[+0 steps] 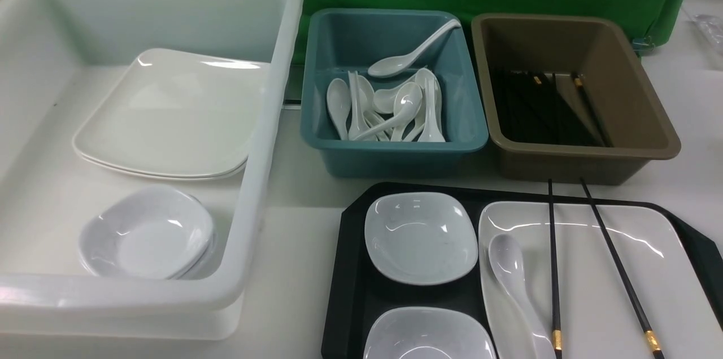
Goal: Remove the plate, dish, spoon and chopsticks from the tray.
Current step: Use the right arm to grab a chopstick from the plate, then use the right arm to put a chopstick into the small storage box on the right
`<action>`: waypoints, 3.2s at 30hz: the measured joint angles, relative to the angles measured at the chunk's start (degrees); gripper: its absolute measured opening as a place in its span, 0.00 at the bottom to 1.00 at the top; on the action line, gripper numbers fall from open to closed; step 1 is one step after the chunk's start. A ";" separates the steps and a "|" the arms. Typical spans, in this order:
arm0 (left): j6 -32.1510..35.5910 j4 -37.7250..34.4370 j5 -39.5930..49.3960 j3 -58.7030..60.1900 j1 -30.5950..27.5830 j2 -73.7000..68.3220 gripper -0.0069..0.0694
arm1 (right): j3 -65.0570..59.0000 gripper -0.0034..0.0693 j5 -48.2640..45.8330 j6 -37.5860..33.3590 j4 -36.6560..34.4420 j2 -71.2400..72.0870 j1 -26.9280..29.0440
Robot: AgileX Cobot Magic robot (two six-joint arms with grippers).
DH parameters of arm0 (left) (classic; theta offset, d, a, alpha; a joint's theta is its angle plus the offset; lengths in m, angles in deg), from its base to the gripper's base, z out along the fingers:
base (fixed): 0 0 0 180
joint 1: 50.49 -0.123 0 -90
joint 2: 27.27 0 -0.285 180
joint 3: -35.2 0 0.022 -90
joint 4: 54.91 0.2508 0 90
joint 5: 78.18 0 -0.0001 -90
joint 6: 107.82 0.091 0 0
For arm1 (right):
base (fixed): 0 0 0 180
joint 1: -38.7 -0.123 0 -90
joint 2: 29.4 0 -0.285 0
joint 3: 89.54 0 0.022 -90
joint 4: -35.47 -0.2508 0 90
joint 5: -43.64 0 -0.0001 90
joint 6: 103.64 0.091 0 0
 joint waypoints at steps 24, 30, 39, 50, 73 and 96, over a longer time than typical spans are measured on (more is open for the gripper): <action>45.22 -15.12 49.32 -18.67 0.00 -37.06 0.11 | 56.63 0.77 -74.76 -37.25 -0.08 -71.50 -0.10; 45.56 -15.12 49.37 -18.67 0.00 -37.06 0.11 | 56.76 0.89 -67.09 -39.52 1.69 -84.06 -3.63; 45.56 -15.12 49.87 -18.72 0.00 -37.06 0.11 | 56.76 0.85 -56.15 -35.80 8.12 -96.62 -7.52; 46.16 -17.04 49.81 -18.72 0.00 -37.06 0.11 | 56.83 0.55 -54.32 -35.11 8.81 -101.33 -7.57; 46.99 -18.12 49.25 -18.72 0.00 -37.06 0.11 | 83.91 0.15 -66.01 -39.69 -0.19 -93.13 -4.80; 46.99 -16.67 52.32 -18.72 0.00 -37.06 0.11 | 111.12 0.62 -73.97 -37.34 0.18 -121.24 -3.86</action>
